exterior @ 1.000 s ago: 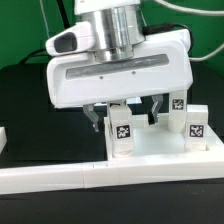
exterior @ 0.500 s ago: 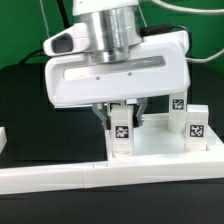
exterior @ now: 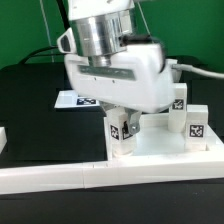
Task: Assemble square table
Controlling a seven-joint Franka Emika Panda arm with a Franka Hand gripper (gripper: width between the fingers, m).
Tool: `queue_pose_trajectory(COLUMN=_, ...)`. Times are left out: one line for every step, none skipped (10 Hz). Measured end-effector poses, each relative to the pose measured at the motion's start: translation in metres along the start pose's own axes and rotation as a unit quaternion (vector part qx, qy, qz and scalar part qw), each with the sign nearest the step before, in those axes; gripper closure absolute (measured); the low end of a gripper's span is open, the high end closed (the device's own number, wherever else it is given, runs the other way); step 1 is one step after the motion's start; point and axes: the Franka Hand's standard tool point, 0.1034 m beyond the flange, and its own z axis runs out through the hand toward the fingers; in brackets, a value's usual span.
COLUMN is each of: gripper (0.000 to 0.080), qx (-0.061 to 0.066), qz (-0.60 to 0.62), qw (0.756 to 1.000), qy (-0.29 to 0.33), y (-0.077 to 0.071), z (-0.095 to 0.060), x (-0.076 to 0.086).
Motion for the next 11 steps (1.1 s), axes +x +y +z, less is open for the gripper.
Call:
queue_pose_trajectory(gripper=0.0506, qx=0.001, qz=0.088, qw=0.996, qy=-0.027, y=-0.0008, z=-0.0002, x=0.0032)
queue_pose_trajectory(gripper=0.0506, qx=-0.001, qz=0.136, qw=0.99, qy=-0.035, y=-0.0008, z=-0.0005, x=0.0043)
queue_pose_trajectory(gripper=0.0506, qx=-0.002, qz=0.175, qw=0.984, qy=-0.036, y=-0.0009, z=-0.001, x=0.0045)
queue_pose_trajectory(gripper=0.0506, qx=-0.004, qz=0.203, qw=0.979, qy=-0.035, y=-0.0011, z=-0.0005, x=0.0038)
queue_pose_trajectory(gripper=0.0506, qx=-0.003, qz=0.175, qw=0.984, qy=-0.035, y=-0.0007, z=-0.0002, x=0.0038)
queue_pose_trajectory(gripper=0.0506, qx=-0.003, qz=0.173, qw=0.984, qy=-0.035, y=-0.0002, z=0.0003, x=0.0034)
queue_pose_trajectory(gripper=0.0398, qx=0.011, qz=0.066, qw=0.998, qy=-0.02, y=0.0018, z=-0.001, x=0.0058)
queue_pose_trajectory(gripper=0.026, qx=0.01, qz=-0.026, qw=0.999, qy=-0.025, y=0.0038, z=-0.0038, x=0.0034)
queue_pose_trajectory(gripper=0.0185, qx=0.01, qz=-0.03, qw=0.999, qy=-0.025, y=0.0039, z=-0.0024, x=0.0035)
queue_pose_trajectory(gripper=0.0185, qx=0.009, qz=-0.072, qw=0.997, qy=-0.024, y=0.0046, z=-0.0018, x=0.0038)
queue_pose_trajectory(gripper=0.0156, qx=0.01, qz=-0.105, qw=0.994, qy=-0.024, y=0.0046, z=-0.0018, x=0.0038)
